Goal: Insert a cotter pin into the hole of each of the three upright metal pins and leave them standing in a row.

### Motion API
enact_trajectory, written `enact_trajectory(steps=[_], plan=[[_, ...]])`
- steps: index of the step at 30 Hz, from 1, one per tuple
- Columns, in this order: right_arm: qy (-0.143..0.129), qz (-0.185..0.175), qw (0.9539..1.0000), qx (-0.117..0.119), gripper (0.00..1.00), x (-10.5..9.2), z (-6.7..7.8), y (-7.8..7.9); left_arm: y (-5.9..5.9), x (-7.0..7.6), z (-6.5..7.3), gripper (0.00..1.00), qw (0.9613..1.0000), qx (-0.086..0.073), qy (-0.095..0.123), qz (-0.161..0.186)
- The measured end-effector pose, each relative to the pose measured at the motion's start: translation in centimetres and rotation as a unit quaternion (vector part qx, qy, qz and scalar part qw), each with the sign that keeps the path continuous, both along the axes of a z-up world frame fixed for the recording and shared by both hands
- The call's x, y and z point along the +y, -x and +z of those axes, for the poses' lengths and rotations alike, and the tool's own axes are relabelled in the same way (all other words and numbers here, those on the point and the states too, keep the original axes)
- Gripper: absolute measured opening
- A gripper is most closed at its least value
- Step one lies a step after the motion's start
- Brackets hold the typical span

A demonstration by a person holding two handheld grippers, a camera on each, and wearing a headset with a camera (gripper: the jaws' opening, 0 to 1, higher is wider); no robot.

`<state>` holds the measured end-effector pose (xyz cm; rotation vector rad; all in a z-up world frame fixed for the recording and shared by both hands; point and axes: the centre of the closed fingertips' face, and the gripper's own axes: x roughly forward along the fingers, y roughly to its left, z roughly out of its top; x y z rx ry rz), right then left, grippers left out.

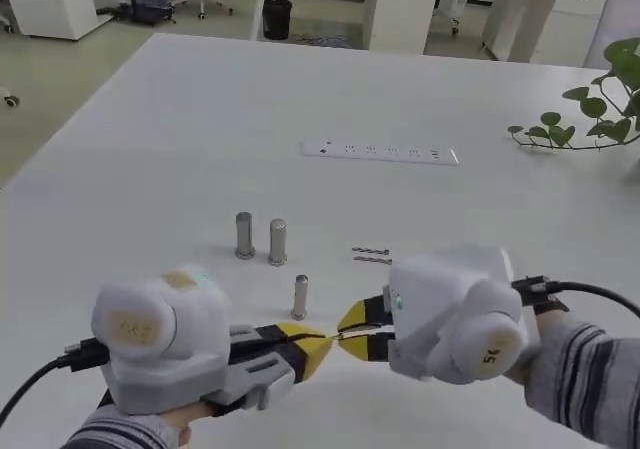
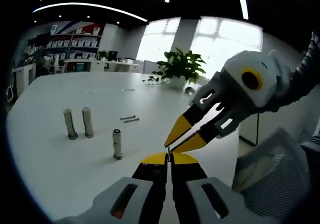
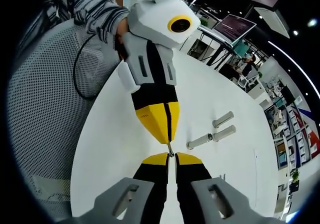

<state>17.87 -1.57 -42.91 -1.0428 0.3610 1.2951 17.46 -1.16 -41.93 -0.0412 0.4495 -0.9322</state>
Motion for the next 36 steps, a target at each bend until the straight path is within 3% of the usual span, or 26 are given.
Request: enact_trajectory(steps=[1, 6, 14, 24, 32, 36], plan=[[0.003, 0.005, 1.0000, 0.004, 0.00, 0.0, -0.1, 0.1, 0.1, -0.1, -0.1, 0.00, 0.9998, -0.010, -0.016, -0.009], [0.014, 0.019, 0.9994, 0.023, 0.00, -0.3, -0.5, 0.7, 0.7, -0.7, -0.1, 0.00, 0.9974, -0.040, -0.042, -0.042], [0.030, 0.032, 0.9981, 0.045, 0.00, -0.6, -1.0, 1.4, 1.3, -1.2, -0.4, 0.00, 0.9940, -0.055, -0.067, -0.066], [0.040, 0.026, 0.9980, 0.041, 0.00, -0.9, -0.9, 1.3, 1.1, -1.3, -0.5, 0.00, 0.9919, -0.068, -0.084, -0.065], [0.025, -0.017, 0.9981, 0.054, 0.00, -1.2, -0.3, 0.8, 0.2, -0.6, -0.3, 0.00, 0.9922, -0.078, -0.089, -0.039], [0.016, -0.064, 0.9955, 0.068, 0.00, -1.7, -0.1, 0.1, -0.3, -0.2, 0.0, 0.02, 0.9919, -0.086, -0.091, -0.019]])
